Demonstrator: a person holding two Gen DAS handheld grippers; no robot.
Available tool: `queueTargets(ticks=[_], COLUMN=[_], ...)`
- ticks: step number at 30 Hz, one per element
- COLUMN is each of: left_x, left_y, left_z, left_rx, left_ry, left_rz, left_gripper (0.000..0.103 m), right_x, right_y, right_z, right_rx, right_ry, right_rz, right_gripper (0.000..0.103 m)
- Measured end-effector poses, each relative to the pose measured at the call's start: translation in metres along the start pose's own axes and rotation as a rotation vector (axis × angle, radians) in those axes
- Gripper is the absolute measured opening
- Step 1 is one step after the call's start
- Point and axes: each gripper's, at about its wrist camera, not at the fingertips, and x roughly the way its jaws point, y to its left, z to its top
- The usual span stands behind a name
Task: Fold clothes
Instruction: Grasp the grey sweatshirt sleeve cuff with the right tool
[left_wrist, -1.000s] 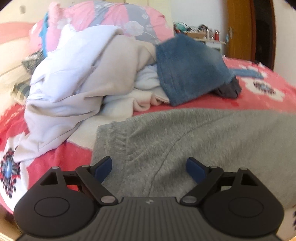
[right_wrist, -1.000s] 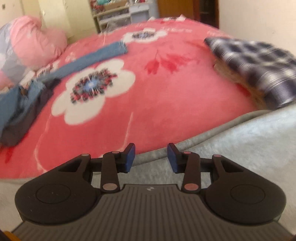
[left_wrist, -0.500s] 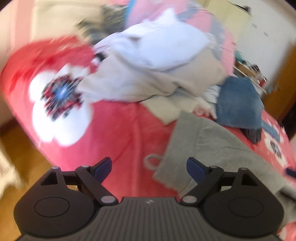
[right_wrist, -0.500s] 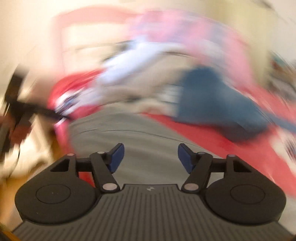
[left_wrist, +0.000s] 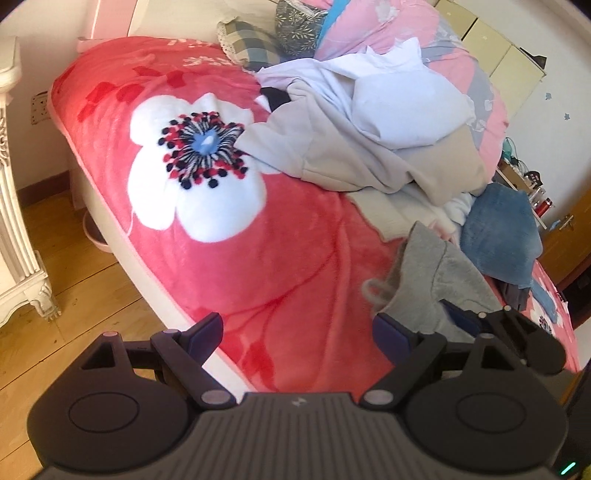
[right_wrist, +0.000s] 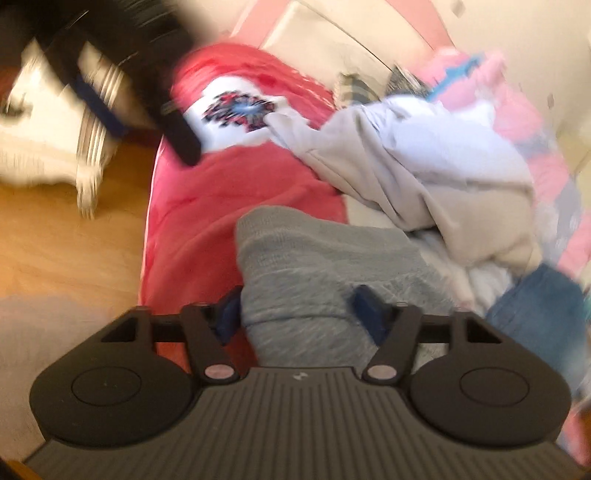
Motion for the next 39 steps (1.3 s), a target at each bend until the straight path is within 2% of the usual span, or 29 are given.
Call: queueTargets(ticks=[2, 4, 6, 9, 12, 13, 17, 21, 26, 29, 31, 36, 39], left_x=[-0.001, -0.002, 0.000, 0.011, 0.032, 0.040, 0.075, 0.080, 0.087, 0.091, 0.093, 0.091, 0.084], left_y=[0.002, 0.005, 0.002, -0.013, -0.029, -0.035, -0.061, -0.094, -0.135, -0.159, -0.173, -0.203, -0.220], left_z=[-0.001, -0.002, -0.001, 0.002, 0.007, 0.010, 0.019, 0.014, 0.008, 0.004, -0.003, -0.026, -0.034], left_rx=[-0.007, -0.014, -0.036, -0.091, -0.178, -0.209, -0.302, -0.196, -0.064, 0.016, 0.084, 0.282, 0.378], left_ry=[0.001, 0.003, 0.014, 0.043, 0.096, 0.117, 0.207, 0.226, 0.248, 0.261, 0.271, 0.286, 0.258], left_rz=[-0.002, -0.004, -0.039, -0.165, -0.340, -0.395, -0.519, -0.551, -0.589, -0.610, -0.604, -0.557, -0.524], left_gripper=[0.089, 0.089, 0.089, 0.089, 0.089, 0.089, 0.089, 0.089, 0.089, 0.089, 0.089, 0.089, 0.089], right_x=[-0.005, -0.018, -0.036, -0.058, -0.075, -0.080, -0.094, -0.104, -0.130, -0.145, -0.149, -0.162, -0.169], right_y=[-0.008, -0.028, -0.061, -0.108, -0.132, -0.136, -0.136, -0.129, -0.125, -0.125, -0.124, -0.131, -0.135], right_z=[0.001, -0.001, -0.012, -0.043, -0.082, -0.093, -0.121, -0.133, -0.165, -0.195, -0.215, -0.237, -0.250], right_rx=[0.083, 0.224, 0.445, 0.776, 1.015, 1.069, 1.150, 1.160, 1.251, 1.338, 1.398, 1.451, 1.482], right_ry=[-0.024, -0.070, -0.127, -0.209, -0.287, -0.309, -0.350, -0.372, -0.426, -0.441, -0.421, -0.357, -0.318], right_rz=[0.010, 0.010, 0.052, 0.118, 0.169, 0.179, 0.173, 0.131, 0.051, 0.004, -0.010, 0.014, 0.028], right_gripper=[0.041, 0.037, 0.036, 0.035, 0.034, 0.034, 0.034, 0.034, 0.034, 0.034, 0.036, 0.042, 0.056])
